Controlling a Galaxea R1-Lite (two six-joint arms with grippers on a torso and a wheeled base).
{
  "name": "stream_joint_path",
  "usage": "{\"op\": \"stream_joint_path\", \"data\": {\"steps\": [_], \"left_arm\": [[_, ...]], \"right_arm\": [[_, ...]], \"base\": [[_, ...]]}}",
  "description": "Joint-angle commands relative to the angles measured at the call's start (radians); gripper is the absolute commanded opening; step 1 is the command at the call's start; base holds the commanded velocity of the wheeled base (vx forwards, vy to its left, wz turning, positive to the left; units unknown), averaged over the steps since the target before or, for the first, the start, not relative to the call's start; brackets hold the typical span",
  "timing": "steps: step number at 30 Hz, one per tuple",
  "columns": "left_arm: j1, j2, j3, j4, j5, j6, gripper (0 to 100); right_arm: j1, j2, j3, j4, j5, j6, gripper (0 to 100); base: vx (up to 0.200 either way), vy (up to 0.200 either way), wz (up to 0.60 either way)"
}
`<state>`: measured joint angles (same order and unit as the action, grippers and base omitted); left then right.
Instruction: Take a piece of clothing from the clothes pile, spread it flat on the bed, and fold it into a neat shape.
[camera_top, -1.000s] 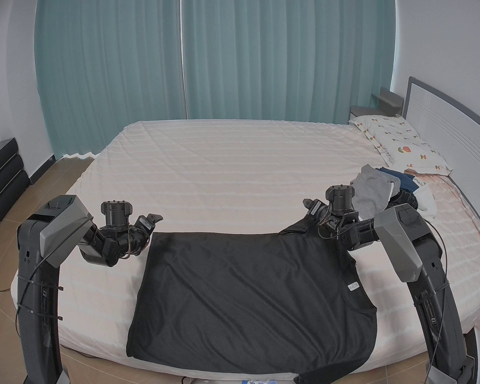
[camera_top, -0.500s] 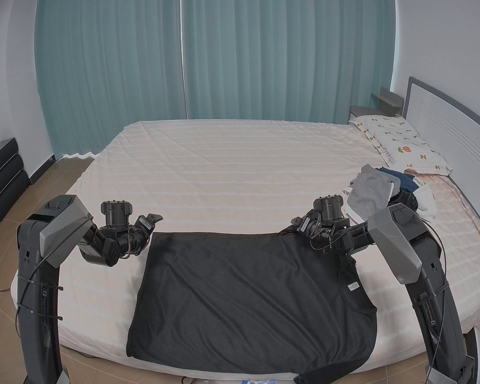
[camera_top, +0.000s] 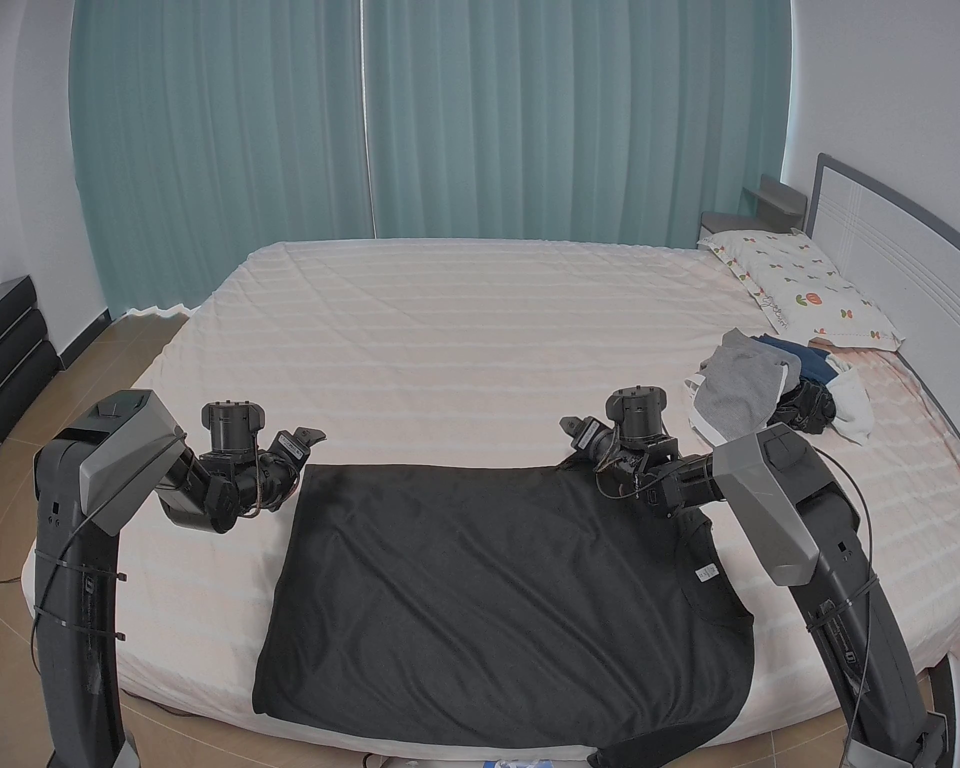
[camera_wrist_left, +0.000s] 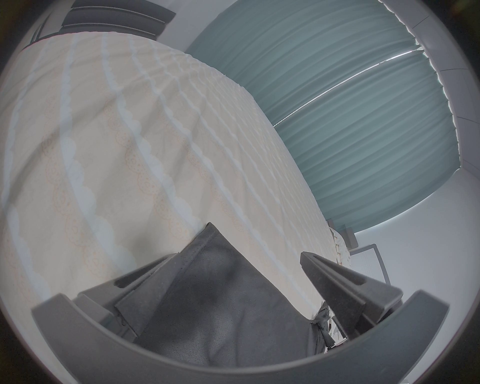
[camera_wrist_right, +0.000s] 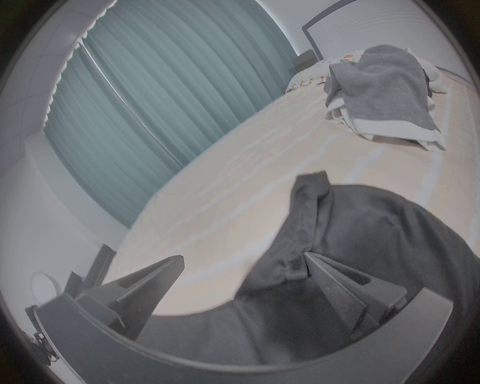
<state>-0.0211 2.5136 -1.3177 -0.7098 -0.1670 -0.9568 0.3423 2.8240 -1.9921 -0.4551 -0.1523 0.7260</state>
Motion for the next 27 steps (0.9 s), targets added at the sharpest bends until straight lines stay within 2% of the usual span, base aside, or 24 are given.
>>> {"op": "stream_joint_path", "data": {"steps": [1, 10, 18, 24, 27], "left_arm": [[0.0, 0.001, 0.0, 0.0, 0.0, 0.0, 100], [0.0, 0.001, 0.0, 0.0, 0.0, 0.0, 100], [0.0, 0.001, 0.0, 0.0, 0.0, 0.001, 100], [0.0, 0.004, -0.005, 0.003, 0.0, 0.007, 100], [-0.002, 0.013, -0.005, 0.004, 0.001, 0.036, 100]], "right_arm": [[-0.006, 0.006, -0.008, -0.157, 0.0, 0.013, 100], [-0.057, -0.034, -0.008, -0.263, 0.011, 0.012, 100], [-0.164, -0.04, -0.008, -0.06, -0.012, -0.037, 100], [-0.217, -0.034, 0.067, -0.036, -0.015, -0.129, 100], [-0.218, -0.032, 0.099, -0.036, -0.013, -0.138, 100]], "base": [[0.0, 0.0, 0.0], [0.0, 0.0, 0.0], [0.0, 0.0, 0.0], [0.0, 0.0, 0.0], [0.0, 0.0, 0.0]]}}
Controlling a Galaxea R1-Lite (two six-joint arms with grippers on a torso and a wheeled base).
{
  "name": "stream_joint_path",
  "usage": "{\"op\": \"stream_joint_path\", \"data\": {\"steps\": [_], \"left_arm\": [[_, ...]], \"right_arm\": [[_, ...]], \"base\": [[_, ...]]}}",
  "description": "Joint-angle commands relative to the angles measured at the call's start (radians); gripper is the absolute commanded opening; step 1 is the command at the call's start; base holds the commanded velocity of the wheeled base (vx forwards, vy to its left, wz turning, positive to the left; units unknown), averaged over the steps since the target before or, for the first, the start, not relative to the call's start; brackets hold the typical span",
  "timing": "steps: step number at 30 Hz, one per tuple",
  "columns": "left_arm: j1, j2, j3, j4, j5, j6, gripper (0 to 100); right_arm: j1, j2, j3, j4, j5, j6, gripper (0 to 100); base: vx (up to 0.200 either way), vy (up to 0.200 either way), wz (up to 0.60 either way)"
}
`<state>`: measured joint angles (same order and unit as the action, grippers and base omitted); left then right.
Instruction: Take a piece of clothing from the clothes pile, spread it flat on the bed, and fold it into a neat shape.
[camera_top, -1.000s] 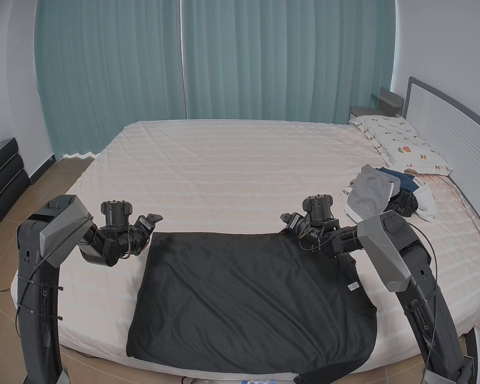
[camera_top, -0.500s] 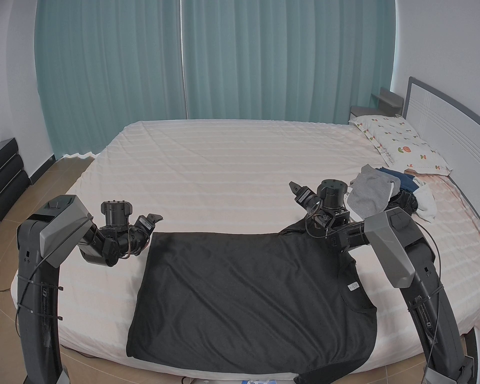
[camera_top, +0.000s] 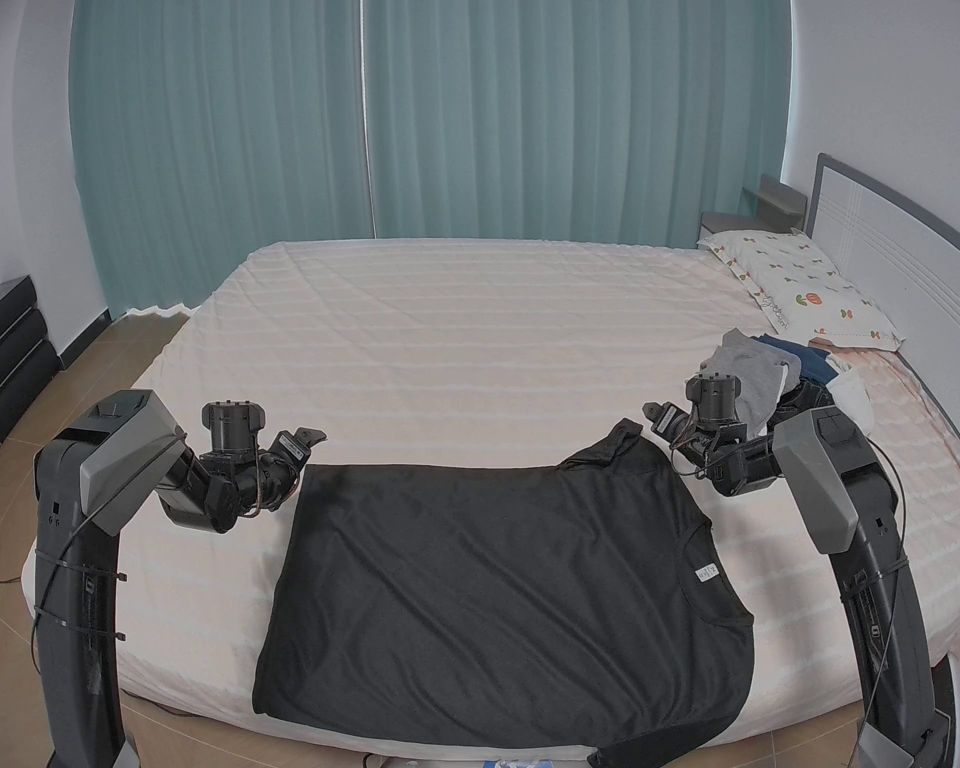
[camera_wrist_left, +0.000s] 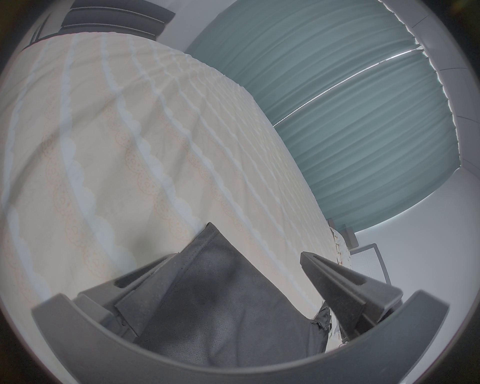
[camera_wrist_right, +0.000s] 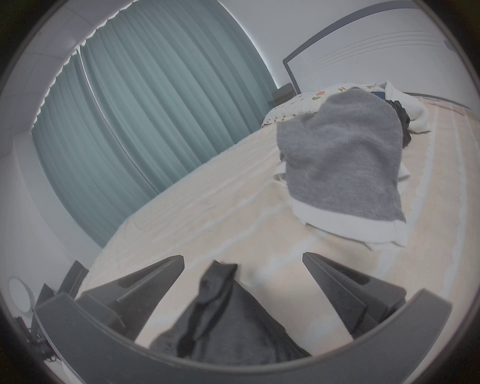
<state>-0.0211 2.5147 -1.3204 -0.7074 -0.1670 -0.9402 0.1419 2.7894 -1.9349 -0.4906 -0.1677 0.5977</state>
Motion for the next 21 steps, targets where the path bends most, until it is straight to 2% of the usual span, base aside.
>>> {"op": "stream_joint_path", "data": {"steps": [1, 5, 21], "left_arm": [[-0.002, 0.015, 0.0, 0.002, 0.003, 0.041, 100], [-0.003, 0.027, -0.002, 0.002, 0.021, 0.081, 100], [-0.005, 0.035, -0.008, -0.001, 0.027, 0.083, 100]], "right_arm": [[-0.016, 0.002, 0.05, 0.0, 0.002, -0.01, 100], [-0.005, 0.006, 0.071, -0.002, 0.01, -0.013, 100], [0.007, 0.052, 0.062, -0.005, 0.01, -0.044, 100]], "base": [[0.0, 0.0, 0.0], [0.0, 0.0, 0.0], [0.0, 0.0, 0.0]]}}
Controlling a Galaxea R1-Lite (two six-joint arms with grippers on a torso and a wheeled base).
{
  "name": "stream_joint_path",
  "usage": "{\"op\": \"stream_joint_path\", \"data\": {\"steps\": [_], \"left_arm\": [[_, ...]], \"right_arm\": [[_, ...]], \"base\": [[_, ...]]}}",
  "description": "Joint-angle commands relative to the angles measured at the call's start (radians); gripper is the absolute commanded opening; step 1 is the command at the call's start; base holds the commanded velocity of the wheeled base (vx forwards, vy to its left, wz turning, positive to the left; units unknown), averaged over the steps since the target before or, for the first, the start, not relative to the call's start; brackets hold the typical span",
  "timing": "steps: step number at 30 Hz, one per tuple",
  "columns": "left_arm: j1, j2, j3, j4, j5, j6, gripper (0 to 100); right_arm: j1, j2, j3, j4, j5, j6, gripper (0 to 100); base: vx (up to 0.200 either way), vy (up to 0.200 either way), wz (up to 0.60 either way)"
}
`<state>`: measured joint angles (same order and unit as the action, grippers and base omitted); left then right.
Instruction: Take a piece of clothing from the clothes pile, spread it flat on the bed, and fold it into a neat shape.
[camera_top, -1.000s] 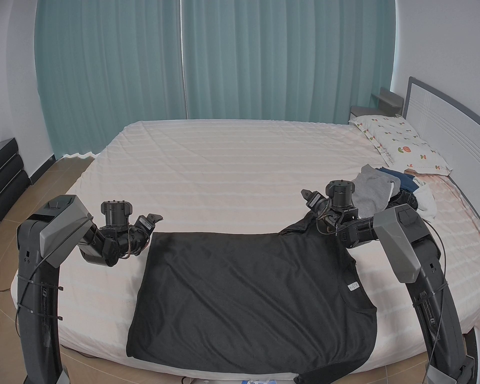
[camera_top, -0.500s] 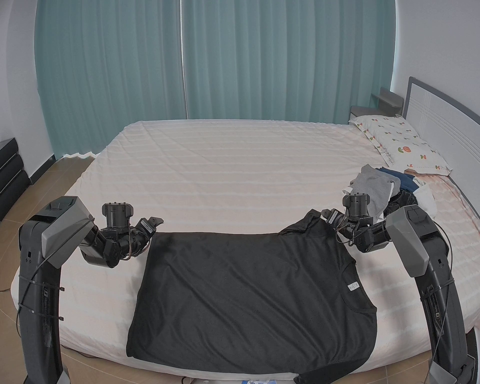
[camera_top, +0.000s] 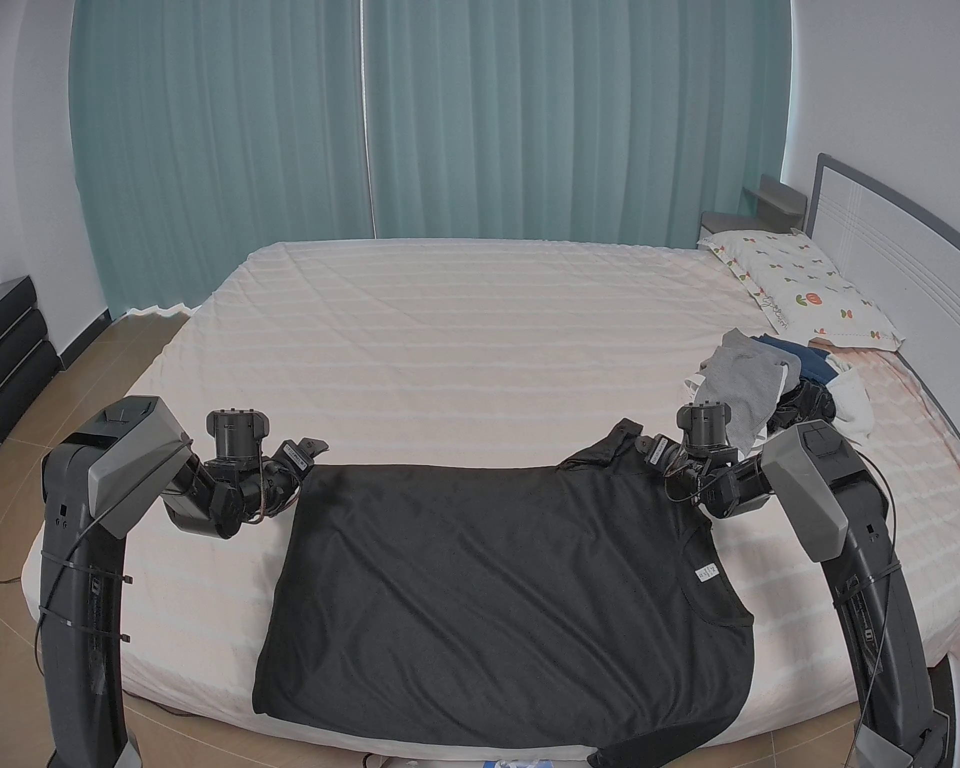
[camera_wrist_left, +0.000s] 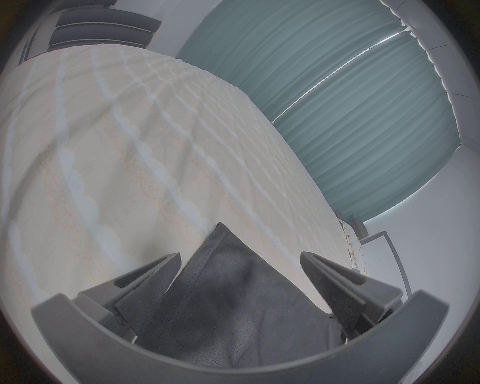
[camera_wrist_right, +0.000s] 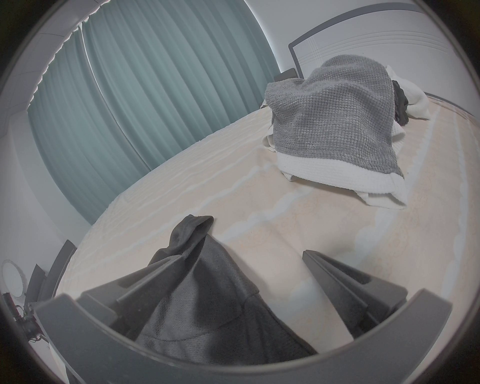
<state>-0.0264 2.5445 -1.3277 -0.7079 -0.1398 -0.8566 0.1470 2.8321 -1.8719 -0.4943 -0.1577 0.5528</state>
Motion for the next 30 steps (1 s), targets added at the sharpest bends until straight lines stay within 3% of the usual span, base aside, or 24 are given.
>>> {"op": "stream_joint_path", "data": {"steps": [1, 7, 11, 30], "left_arm": [[0.0, 0.005, -0.001, -0.001, 0.0, -0.001, 100], [-0.001, 0.008, -0.001, -0.002, 0.008, 0.013, 100], [-0.006, 0.042, -0.028, -0.002, 0.039, 0.074, 100], [-0.035, 0.114, -0.14, 0.005, 0.075, 0.08, 100]], "right_arm": [[0.002, 0.009, -0.001, -0.003, 0.0, 0.001, 0], [-0.004, 0.006, 0.002, -0.043, -0.005, 0.003, 0], [-0.004, 0.006, 0.007, -0.044, -0.013, 0.003, 0], [0.011, -0.005, 0.007, -0.046, -0.02, 0.007, 0]], "base": [[0.0, 0.0, 0.0], [0.0, 0.0, 0.0], [0.0, 0.0, 0.0], [0.0, 0.0, 0.0]]}}
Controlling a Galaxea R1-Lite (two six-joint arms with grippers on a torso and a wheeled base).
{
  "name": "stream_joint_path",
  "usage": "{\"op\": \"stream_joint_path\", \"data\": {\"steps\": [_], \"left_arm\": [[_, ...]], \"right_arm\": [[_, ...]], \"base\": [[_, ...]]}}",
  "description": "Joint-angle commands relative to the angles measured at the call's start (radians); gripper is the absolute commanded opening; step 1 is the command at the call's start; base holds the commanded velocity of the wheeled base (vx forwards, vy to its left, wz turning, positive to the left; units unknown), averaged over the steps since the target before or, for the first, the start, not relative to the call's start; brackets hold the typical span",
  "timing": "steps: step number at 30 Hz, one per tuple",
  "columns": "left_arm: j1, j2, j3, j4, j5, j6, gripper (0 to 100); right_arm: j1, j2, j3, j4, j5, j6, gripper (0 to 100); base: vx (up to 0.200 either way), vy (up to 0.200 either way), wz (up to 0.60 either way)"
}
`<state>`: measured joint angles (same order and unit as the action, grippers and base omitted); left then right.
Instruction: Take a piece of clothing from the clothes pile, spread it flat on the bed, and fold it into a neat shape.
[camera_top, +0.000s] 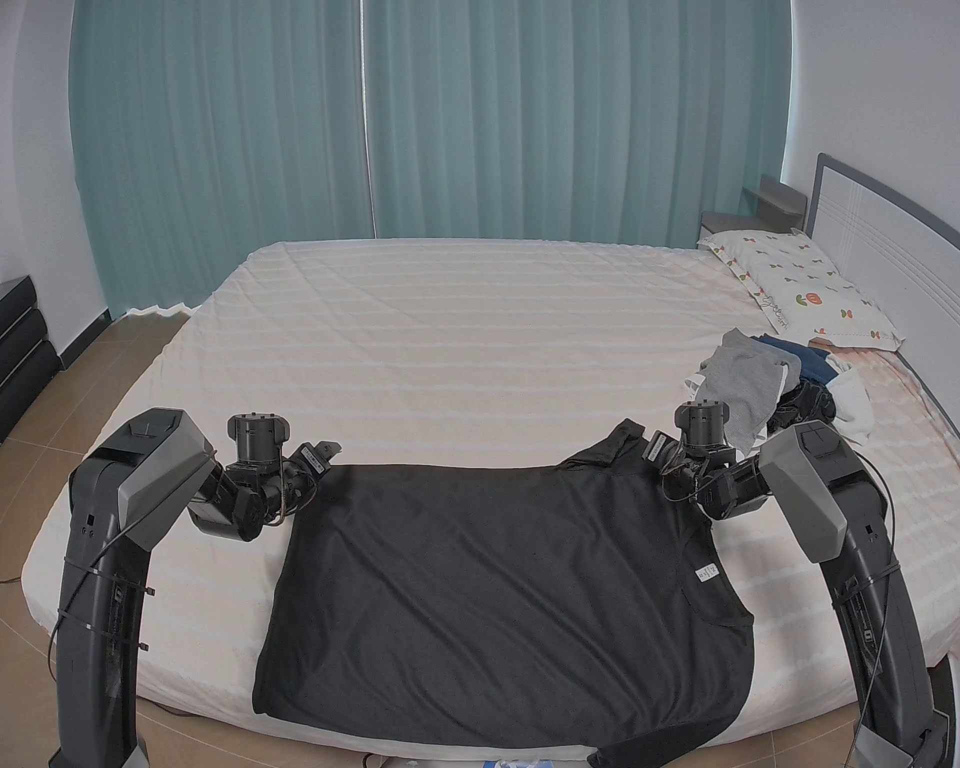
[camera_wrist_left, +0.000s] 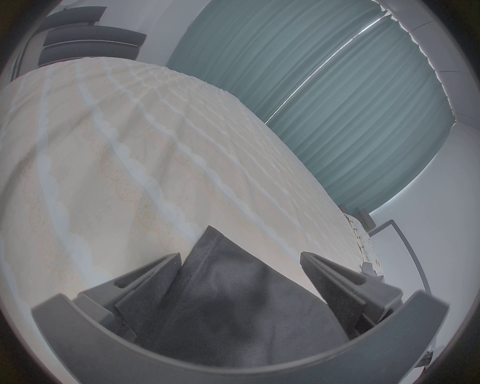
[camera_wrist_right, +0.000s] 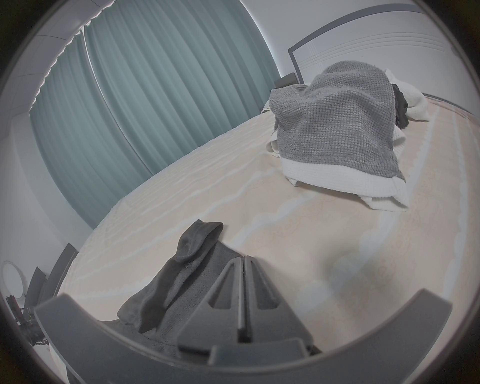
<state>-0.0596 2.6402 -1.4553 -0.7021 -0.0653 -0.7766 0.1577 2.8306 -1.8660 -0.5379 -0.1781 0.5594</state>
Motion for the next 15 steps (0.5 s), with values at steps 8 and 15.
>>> {"op": "stream_joint_path", "data": {"steps": [8, 15], "left_arm": [[0.0, 0.018, -0.014, 0.006, 0.005, -0.001, 0], [0.0, 0.018, -0.025, -0.074, 0.134, -0.018, 0]], "right_arm": [[0.0, -0.004, 0.001, -0.034, -0.015, 0.001, 0], [0.002, -0.023, 0.004, -0.102, -0.041, 0.002, 0]], "base": [[0.0, 0.0, 0.0], [0.0, 0.0, 0.0]]}}
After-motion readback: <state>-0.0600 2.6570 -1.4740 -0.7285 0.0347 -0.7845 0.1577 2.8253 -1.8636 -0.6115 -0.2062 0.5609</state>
